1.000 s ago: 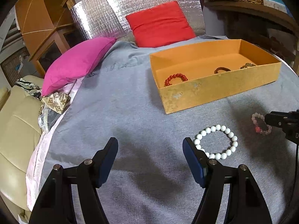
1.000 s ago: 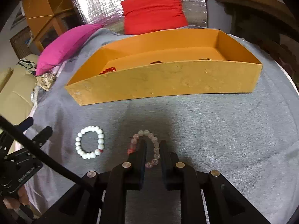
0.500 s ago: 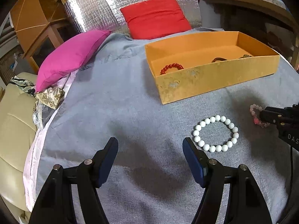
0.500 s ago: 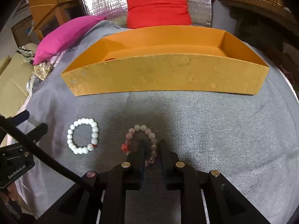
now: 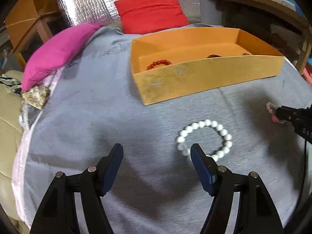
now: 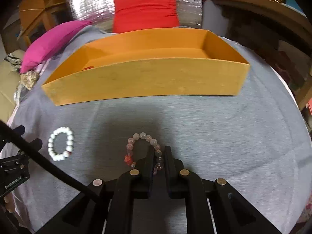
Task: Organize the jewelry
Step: 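Grasp the white bead bracelet with the left tool while the right tool lifts the pink bracelet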
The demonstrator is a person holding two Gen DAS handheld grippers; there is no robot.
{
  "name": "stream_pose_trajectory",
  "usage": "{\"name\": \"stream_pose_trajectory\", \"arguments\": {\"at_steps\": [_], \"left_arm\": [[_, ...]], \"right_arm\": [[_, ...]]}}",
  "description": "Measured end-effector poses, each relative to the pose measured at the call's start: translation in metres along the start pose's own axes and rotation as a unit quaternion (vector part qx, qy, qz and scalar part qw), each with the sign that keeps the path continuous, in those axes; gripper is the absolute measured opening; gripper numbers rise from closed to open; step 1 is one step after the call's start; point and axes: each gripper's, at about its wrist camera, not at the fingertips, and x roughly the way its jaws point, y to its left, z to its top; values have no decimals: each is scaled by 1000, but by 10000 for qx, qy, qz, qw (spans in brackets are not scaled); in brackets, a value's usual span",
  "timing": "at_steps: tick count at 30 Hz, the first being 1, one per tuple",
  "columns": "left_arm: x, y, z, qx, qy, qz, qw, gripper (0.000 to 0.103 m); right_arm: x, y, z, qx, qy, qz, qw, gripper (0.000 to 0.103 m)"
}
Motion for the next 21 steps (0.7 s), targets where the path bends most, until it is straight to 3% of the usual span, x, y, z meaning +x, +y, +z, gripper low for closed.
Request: {"name": "stream_pose_trajectory", "arguments": {"at_steps": [5, 12, 21], "left_arm": [[7, -12, 6, -124, 99, -410, 9990, 72], [19, -30, 12, -164, 204, -581, 9980, 72], [34, -39, 14, -267, 301, -815, 9959, 72]], "right_arm": [[-1, -12, -3, 116, 55, 118, 9998, 12], [-4, -22, -9, 213, 113, 321, 9992, 12], [-3, -10, -10, -4, 37, 127, 9999, 12]]}}
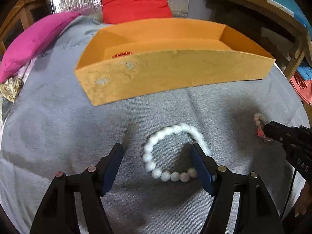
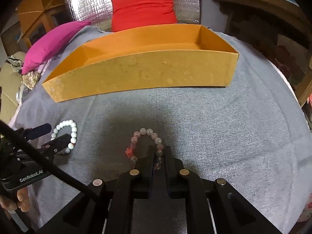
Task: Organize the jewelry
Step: 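Grasp the white bead bracelet with the left tool while the right tool lifts the pink bracelet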
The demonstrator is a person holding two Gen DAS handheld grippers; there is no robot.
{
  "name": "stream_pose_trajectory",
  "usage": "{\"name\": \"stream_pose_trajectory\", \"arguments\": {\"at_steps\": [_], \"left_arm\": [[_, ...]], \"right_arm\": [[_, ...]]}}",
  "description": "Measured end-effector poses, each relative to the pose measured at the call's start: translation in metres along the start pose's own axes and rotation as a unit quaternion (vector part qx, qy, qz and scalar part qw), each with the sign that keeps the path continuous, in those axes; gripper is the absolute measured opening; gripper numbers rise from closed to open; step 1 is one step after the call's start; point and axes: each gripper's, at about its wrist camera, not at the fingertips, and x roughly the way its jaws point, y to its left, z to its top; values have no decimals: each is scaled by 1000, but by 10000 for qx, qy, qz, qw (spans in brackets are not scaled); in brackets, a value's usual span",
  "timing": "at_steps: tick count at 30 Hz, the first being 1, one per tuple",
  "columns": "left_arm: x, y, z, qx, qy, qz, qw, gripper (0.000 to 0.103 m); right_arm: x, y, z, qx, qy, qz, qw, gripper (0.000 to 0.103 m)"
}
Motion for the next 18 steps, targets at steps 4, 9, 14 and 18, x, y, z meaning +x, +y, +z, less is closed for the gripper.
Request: {"name": "stream_pose_trajectory", "arguments": {"at_steps": [4, 9, 14, 18], "left_arm": [[-1, 1, 2, 1, -28, -6, 10000, 73], [-9, 0, 3, 123, -112, -38, 9999, 73], [-13, -4, 7, 91, -174, -399, 9990, 73], [-8, -15, 6, 220, -93, -398, 9989, 73]], "right_arm": [[0, 3, 0, -118, -29, -126, 9998, 12], [0, 6, -3, -203, -45, -188, 9996, 12], [-1, 3, -4, -179, -30, -148, 9997, 12], [0, 5, -5, -200, -38, -220, 9996, 12]]}}
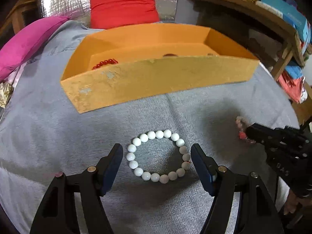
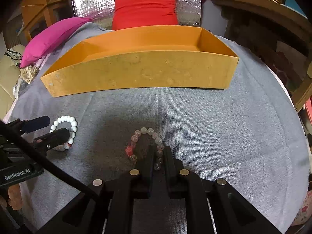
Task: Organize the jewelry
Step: 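Grasp the white bead bracelet with the left tool while the right tool lifts the pink bracelet, then carry the white and pink bracelets over the orange box with both tools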
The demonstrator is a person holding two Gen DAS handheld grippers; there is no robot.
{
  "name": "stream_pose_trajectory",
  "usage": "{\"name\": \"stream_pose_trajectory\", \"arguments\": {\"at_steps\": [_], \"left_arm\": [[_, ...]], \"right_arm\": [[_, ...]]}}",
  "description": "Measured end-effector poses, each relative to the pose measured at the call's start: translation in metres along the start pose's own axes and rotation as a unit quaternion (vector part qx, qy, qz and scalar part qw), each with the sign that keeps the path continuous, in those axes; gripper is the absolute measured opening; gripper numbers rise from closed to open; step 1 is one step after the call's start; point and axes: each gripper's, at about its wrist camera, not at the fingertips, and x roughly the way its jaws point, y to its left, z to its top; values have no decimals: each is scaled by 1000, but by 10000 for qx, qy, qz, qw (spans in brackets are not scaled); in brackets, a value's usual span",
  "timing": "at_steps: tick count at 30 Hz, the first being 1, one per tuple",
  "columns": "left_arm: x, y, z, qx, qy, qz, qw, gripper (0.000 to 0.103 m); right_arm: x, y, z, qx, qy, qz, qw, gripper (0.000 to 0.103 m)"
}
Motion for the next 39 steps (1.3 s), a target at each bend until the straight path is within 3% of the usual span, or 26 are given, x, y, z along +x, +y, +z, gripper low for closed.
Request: {"name": "stream_pose_trajectory", "arguments": {"at_steps": [4, 12, 14, 21, 30, 39], "left_arm": [[11, -5, 2, 78, 38, 90, 9999, 74], [13, -2, 6, -15, -68, -93, 9999, 73], [12, -2, 4, 32, -106, -124, 9999, 65], [7, 2, -2, 104, -208, -294, 9993, 21], [-8, -2, -7, 257, -354, -313, 9986, 19], [-33, 4, -11, 165, -622, -269, 9976, 19]], "right_arm": [[1, 4, 1, -41, 5, -45, 10000, 12], [3, -5, 2, 75, 41, 178, 9998, 12], [3, -7, 2, 97, 38, 218, 9997, 12], [2, -1, -1, -46, -64, 109, 9999, 11], [-5, 1, -3, -99, -225, 169, 9996, 9], [-25, 16, 4, -355, -740, -247, 9963, 9]]}}
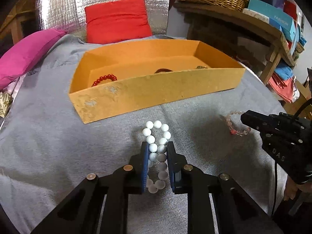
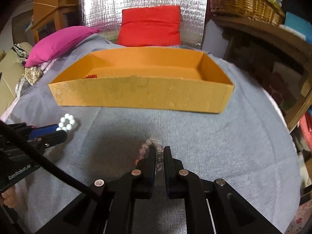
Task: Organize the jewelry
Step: 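Carry the white and pink bracelets over the orange box with both tools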
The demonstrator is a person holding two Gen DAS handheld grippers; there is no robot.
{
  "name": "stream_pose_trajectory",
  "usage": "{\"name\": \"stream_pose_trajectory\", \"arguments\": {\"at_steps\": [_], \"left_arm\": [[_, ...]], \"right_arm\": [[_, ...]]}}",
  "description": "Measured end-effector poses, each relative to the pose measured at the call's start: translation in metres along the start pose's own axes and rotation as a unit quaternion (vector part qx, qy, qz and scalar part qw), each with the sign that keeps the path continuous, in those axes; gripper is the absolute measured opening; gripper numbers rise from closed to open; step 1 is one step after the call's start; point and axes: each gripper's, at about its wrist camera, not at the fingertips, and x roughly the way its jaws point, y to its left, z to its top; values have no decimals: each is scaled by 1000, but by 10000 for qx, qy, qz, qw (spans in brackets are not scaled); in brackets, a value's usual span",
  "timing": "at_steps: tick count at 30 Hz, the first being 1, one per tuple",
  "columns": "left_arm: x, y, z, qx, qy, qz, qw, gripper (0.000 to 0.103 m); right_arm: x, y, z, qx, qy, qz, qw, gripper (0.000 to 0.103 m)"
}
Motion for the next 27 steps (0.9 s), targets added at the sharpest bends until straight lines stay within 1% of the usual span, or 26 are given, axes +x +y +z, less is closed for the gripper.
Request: {"name": "stream_pose_trajectory", "arguments": {"at_steps": [3, 11, 20, 22, 27], "left_arm": [[-12, 1, 1, -36, -125, 12, 9999, 19], [-31, 7, 4, -104, -364, 63, 9993, 19], [-44, 19, 16, -174, -759, 281, 9966, 19], [-45, 23, 19, -239, -825, 285, 9959, 19], [-43, 27, 29, -234, -1031, 404, 9936, 19]], "right_arm": [[-3, 5, 4, -140, -131, -127, 9997, 9], [-7, 13, 10, -175, -310, -242, 9991, 9], [-10, 20, 19, -231, -570, -396, 9973, 9], [-11, 15, 22, -152, -614, -403, 9972, 9], [-16, -8, 34, 286, -797, -376, 9957, 9]]}}
